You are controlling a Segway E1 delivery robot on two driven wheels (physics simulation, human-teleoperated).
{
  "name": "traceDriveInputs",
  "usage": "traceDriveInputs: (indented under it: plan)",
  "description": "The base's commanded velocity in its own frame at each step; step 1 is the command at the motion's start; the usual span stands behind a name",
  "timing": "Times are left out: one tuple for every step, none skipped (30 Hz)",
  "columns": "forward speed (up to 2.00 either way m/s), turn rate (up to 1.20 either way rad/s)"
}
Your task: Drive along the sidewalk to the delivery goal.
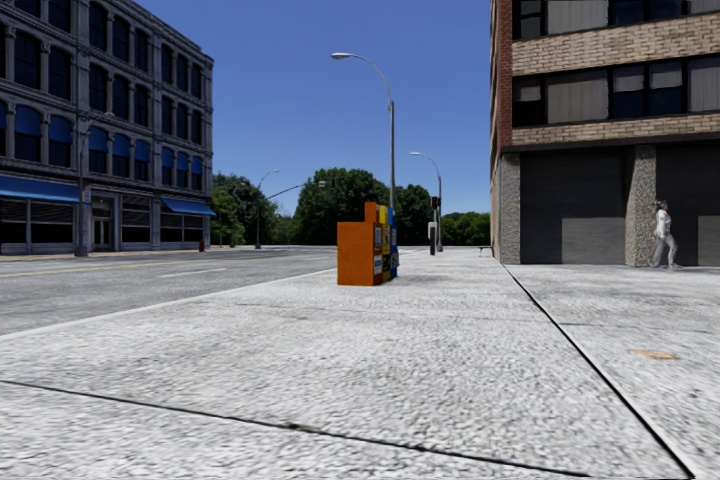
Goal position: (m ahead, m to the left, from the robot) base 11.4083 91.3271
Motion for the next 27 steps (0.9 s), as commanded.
traceDriveInputs:
  plan:
    - [2.0,-1.2]
    - [2.0,-1.2]
    - [2.0,-1.2]
    - [2.0,-1.2]
    - [2.0,-0.03]
    - [2.0,-0.01]
    - [2.0,0.0]
    - [2.0,0.0]
    - [2.0,0.0]
    - [2.0,0.0]
    - [2.0,0.0]
    - [2.0,-0.31]
    - [2.0,-1.2]
    - [2.0,-1.2]
    - [2.0,-1.2]
    - [2.0,-1.2]
    - [2.0,-1.2]
    - [2.0,-1.2]
    - [2.0,-0.88]
    - [2.0,-0.15]
    - [2.0,-0.02]
    - [2.0,0.0]
    - [2.0,0.0]
    - [2.0,-0.41]
    - [2.0,-0.87]
    - [2.0,-1.2]
    - [2.0,-1.2]
